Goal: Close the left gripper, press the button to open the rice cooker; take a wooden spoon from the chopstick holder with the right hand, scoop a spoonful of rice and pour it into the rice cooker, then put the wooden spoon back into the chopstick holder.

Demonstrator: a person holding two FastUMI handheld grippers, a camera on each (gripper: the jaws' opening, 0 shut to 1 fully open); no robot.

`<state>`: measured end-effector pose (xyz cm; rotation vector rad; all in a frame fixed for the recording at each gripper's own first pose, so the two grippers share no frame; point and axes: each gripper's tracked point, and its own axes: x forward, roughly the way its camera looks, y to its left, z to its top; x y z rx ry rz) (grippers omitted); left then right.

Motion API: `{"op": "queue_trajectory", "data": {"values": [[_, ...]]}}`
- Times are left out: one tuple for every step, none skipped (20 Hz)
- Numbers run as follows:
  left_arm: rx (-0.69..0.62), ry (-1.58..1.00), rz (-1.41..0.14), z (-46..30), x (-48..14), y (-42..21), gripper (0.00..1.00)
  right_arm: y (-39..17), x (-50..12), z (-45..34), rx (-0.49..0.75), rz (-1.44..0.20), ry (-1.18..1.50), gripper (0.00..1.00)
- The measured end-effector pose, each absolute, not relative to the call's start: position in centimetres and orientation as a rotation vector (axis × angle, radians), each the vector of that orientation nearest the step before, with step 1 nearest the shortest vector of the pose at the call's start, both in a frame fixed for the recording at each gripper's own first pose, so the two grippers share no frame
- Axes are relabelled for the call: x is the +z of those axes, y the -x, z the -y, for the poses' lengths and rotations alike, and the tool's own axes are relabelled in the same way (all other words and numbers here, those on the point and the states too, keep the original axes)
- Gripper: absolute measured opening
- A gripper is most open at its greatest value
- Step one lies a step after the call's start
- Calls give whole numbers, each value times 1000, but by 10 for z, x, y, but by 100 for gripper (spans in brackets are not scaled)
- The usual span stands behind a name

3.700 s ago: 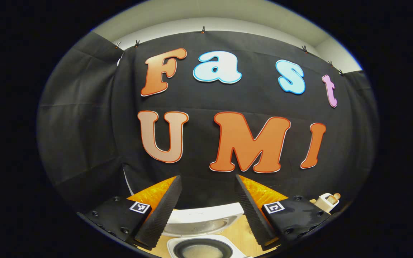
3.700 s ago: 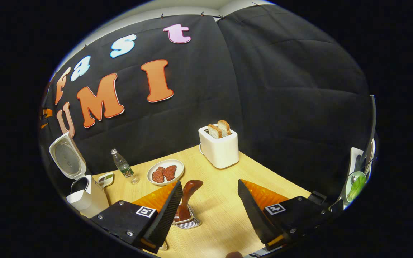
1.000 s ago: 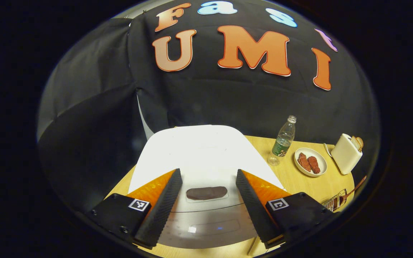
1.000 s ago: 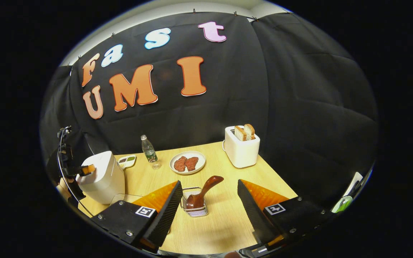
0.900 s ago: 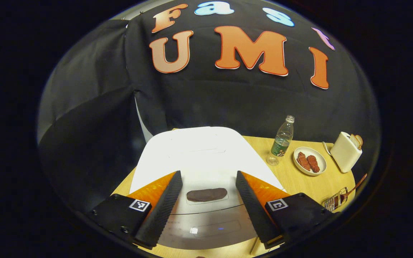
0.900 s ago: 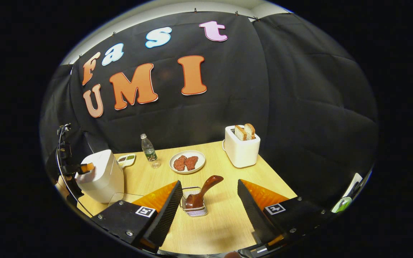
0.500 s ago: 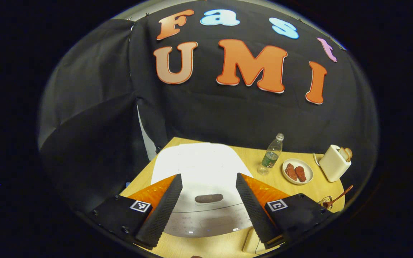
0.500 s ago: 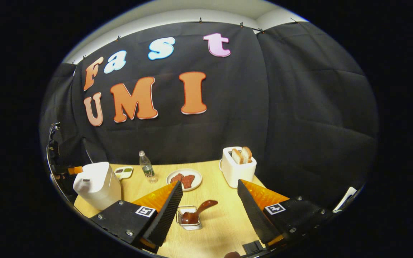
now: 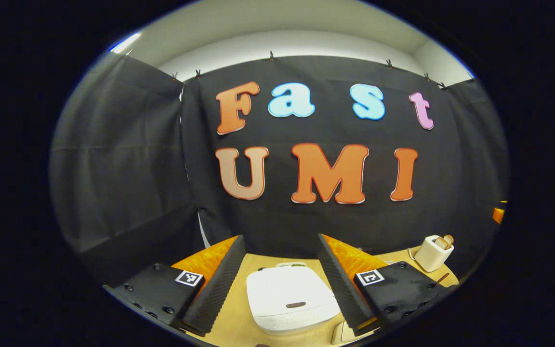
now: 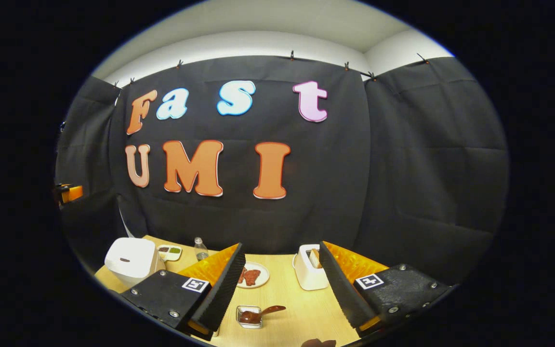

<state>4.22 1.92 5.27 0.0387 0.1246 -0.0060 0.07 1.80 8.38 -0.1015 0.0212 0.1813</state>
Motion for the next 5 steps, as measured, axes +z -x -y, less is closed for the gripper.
{"op": "queue_trajectory", "data": {"values": [[-15,-18,-118,-19,61,-36,100,3,91,-22,194,-9,91,95],[-21,4,-114,-20,66,-29,97,5,97,-23,202,5,84,95],[-24,21,-104,-21,72,-24,99,7,103,-25,206,20,82,95],[-23,27,-93,-25,76,-21,100,7,105,-25,208,31,85,95],[-14,26,-87,-29,78,-18,100,8,105,-24,206,36,93,100]]}}
